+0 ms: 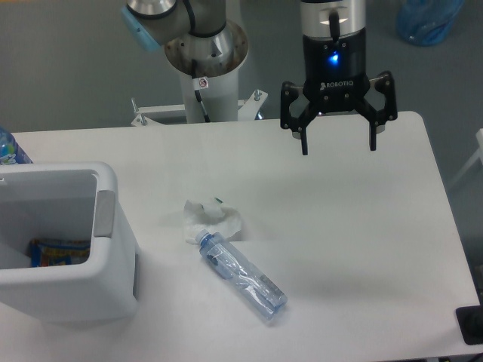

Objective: Open the trash can

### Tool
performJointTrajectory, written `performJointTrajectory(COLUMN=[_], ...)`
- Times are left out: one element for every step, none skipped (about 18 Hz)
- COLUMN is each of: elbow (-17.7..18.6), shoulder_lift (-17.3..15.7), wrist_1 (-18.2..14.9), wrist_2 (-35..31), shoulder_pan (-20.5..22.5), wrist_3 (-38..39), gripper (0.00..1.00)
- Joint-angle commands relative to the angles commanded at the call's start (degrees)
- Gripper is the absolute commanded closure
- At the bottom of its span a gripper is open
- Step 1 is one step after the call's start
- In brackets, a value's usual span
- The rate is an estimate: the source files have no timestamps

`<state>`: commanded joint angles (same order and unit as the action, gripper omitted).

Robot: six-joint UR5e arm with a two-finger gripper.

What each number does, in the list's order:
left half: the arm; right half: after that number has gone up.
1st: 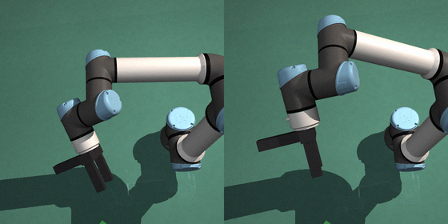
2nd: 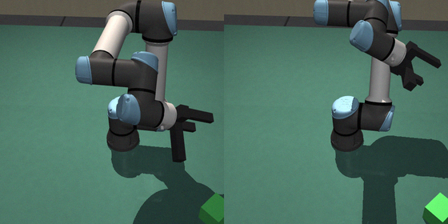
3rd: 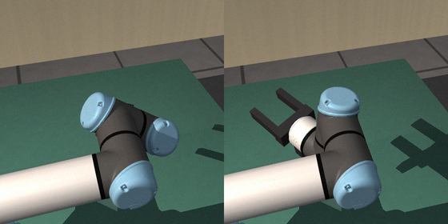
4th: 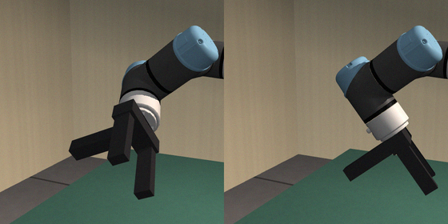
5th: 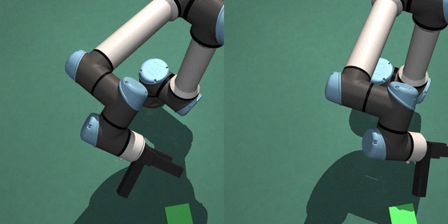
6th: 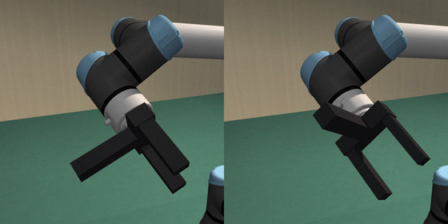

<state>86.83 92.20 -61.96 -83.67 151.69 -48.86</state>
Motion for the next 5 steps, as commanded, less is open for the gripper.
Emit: performJointTrajectory(elbow=[0.27, 0.27, 0.27, 0.44, 0.44], shoulder_lift=[-0.09, -0.09, -0.09, -0.09, -0.09], wrist_1=[0.00, 0.00, 0.00, 0.00, -0.17], wrist_2=[-0.44, -0.70, -1.05, -1.67, -2.63], shoulder_pan=[0.44, 0.79, 1.15, 1.41, 1.33], wrist_3=[-0.53, -1.23, -2.37, -3.60, -4.48], gripper=[0.00, 0.00, 0.00, 0.00, 0.00])
